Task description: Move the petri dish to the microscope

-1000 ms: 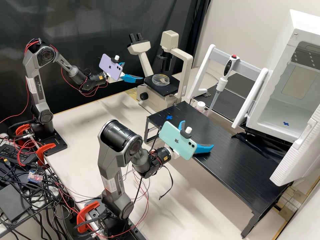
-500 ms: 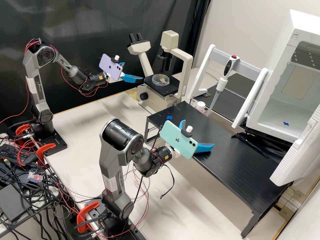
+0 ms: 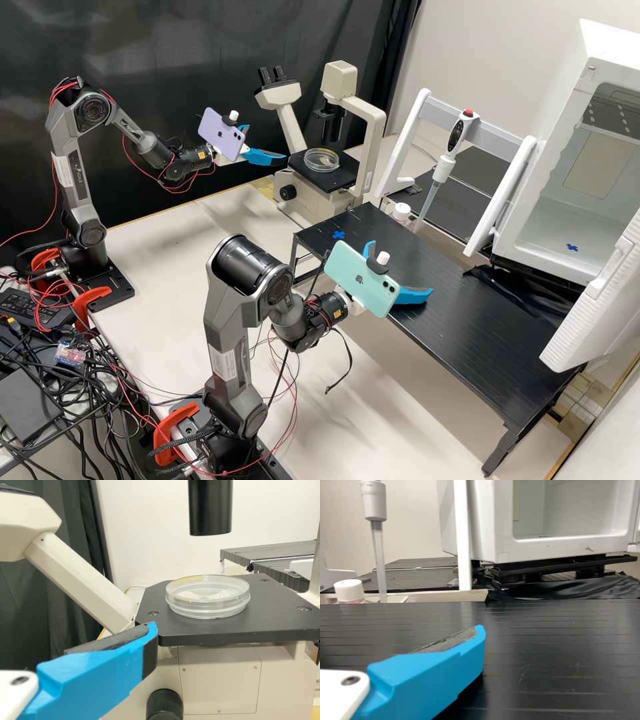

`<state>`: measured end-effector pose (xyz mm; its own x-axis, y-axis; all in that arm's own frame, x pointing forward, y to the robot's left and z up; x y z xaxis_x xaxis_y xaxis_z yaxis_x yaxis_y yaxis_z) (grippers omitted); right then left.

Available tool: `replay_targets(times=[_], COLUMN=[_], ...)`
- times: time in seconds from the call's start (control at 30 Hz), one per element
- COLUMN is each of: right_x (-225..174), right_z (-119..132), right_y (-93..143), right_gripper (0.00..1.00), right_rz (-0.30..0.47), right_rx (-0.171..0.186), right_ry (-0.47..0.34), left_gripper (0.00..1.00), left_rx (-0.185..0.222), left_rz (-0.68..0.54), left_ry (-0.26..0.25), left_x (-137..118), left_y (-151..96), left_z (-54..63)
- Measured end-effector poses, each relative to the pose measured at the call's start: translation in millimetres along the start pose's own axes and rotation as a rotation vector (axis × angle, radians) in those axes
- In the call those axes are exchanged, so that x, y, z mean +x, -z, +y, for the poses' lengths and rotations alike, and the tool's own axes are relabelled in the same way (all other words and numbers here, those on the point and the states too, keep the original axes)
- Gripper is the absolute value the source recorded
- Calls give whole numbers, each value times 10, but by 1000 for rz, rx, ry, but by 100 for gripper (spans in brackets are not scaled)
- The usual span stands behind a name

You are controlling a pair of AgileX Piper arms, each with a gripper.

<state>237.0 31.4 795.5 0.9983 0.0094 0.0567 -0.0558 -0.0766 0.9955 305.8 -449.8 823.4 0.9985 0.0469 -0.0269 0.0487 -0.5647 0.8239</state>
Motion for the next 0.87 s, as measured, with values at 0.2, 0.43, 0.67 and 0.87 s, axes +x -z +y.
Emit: replay_targets(times=[0.2, 0.43, 0.67, 0.87], right_x=[25, 35, 35, 36], right_z=[-15, -32, -32, -22], right_y=[-16, -32, -32, -41], right_gripper=[100, 100, 100, 100], right_rz=[-7, -14, -14, -18], right_rx=[-1, -3, -3, -3], right_ry=[4, 10, 10, 6], left_gripper=[100, 100, 100, 100], left_rx=[0, 0, 0, 0], left_rz=[0, 0, 0, 0], left_ry=[0, 0, 0, 0], left_x=[0, 0, 0, 0], left_y=[0, 0, 0, 0], left_z=[0, 0, 0, 0])
